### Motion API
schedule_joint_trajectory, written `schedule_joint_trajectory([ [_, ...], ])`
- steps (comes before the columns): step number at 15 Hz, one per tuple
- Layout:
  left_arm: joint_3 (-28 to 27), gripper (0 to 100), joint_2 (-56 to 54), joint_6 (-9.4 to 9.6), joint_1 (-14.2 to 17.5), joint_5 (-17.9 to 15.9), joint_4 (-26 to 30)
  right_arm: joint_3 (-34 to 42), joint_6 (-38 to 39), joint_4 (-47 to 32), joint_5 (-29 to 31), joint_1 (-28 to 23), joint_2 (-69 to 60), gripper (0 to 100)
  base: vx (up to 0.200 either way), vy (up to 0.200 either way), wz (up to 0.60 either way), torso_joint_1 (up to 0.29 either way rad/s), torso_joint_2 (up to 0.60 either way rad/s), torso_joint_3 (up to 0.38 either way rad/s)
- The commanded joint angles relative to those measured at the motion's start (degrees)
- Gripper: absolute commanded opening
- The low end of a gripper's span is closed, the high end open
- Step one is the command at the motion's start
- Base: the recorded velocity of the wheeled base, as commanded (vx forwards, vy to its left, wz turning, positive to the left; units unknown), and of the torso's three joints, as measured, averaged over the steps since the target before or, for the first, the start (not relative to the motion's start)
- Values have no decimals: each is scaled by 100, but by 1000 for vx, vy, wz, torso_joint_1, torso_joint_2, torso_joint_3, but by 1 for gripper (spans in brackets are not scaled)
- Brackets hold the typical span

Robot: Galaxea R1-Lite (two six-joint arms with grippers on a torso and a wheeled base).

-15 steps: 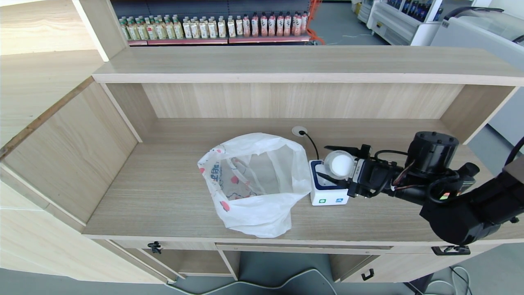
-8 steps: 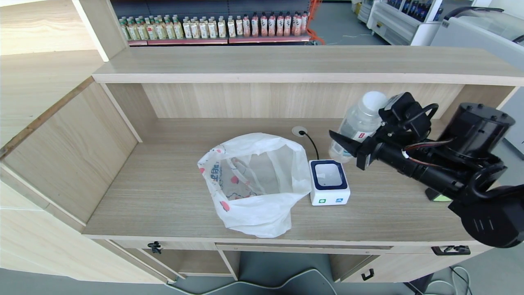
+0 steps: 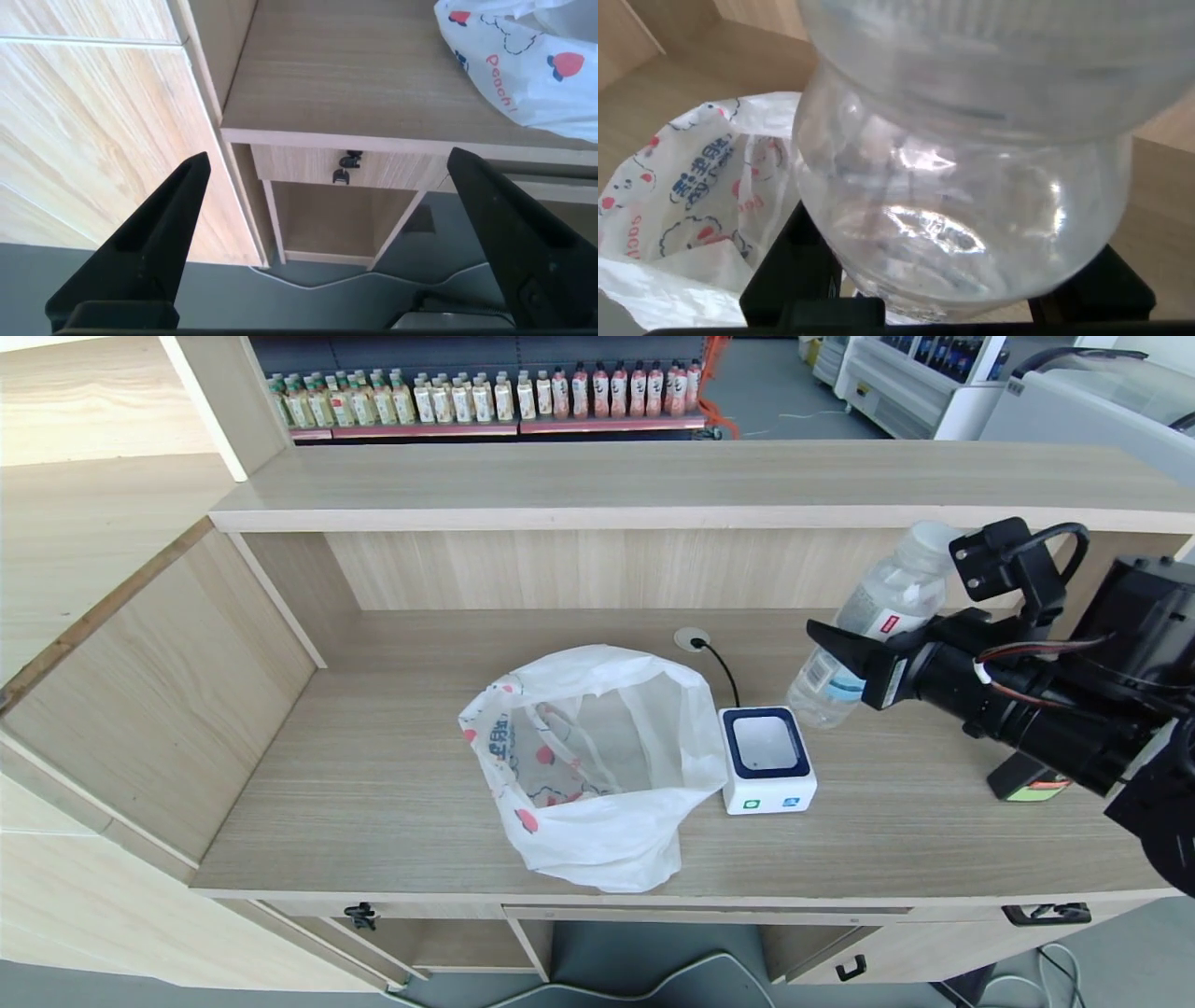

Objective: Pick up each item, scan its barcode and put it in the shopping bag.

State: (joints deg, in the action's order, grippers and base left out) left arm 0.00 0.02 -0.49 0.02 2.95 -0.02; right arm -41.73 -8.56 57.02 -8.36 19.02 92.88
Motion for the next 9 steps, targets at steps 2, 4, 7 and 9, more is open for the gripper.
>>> schedule_joint_trajectory([
  [2,0,100,-2,-4,6,4,-6,-55,126,38,-25,14,231,0,0,200,0,10,7,2],
  [4,0,100,-2,5,6,4,-6,-345,522,38,-16,32,512,0,0,200,0,-5,2,5],
  [7,0,100,-2,14,6,4,-6,-617,627,82,-157,32,969,0,0,200,0,5,5,5],
  [9,0,100,-2,14,6,4,-6,-837,645,99,-535,32,1276,0,0,0,0,0,0,0],
])
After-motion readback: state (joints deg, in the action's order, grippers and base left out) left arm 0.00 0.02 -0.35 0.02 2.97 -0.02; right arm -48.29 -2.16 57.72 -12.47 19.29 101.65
